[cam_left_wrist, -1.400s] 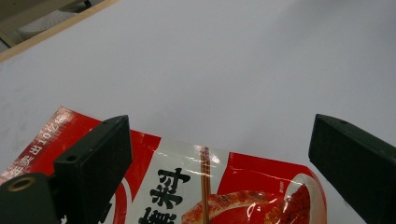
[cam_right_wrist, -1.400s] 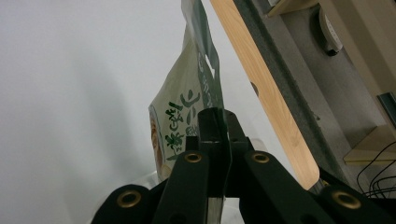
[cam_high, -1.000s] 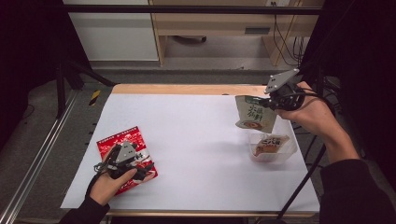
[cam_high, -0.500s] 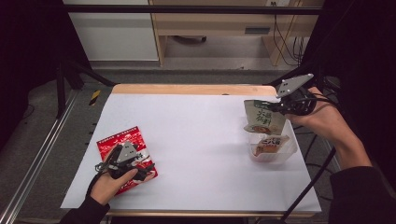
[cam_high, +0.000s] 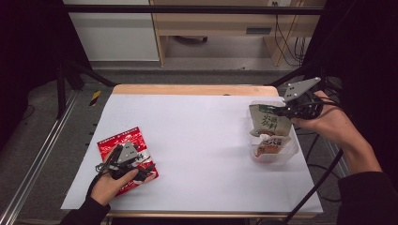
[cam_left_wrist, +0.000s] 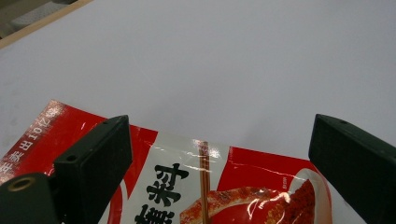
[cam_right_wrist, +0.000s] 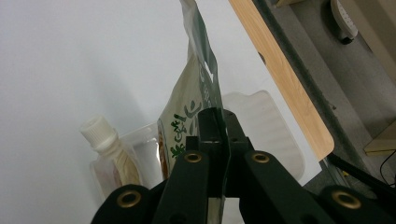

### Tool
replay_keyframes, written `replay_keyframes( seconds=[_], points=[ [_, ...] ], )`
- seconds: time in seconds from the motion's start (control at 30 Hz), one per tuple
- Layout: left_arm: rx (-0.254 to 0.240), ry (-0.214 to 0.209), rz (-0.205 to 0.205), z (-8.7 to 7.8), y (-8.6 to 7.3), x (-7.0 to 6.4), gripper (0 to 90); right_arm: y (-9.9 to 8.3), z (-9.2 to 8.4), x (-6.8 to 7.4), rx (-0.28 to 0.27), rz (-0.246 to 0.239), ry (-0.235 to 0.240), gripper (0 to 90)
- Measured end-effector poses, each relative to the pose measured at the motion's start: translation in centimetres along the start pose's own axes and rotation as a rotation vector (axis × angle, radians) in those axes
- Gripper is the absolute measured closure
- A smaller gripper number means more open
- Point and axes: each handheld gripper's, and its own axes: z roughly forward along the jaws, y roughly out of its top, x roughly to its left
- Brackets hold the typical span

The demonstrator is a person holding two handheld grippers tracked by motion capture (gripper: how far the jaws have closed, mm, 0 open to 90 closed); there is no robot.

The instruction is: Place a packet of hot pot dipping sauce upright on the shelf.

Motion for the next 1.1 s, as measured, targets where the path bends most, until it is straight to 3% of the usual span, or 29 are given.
replay_keyframes(
  seconds=[0.57,1.1],
  points=[
    [0.009,-0.002,0.008,0.0,0.0,0.0,6.0,-1.0,0.9,-0.6,0.064,0.008,0.042,90.0],
    [0.011,-0.004,0.013,0.1,0.0,-0.1,6.0,-2.1,2.9,-0.5,0.048,0.023,0.063,90.0]
  ],
)
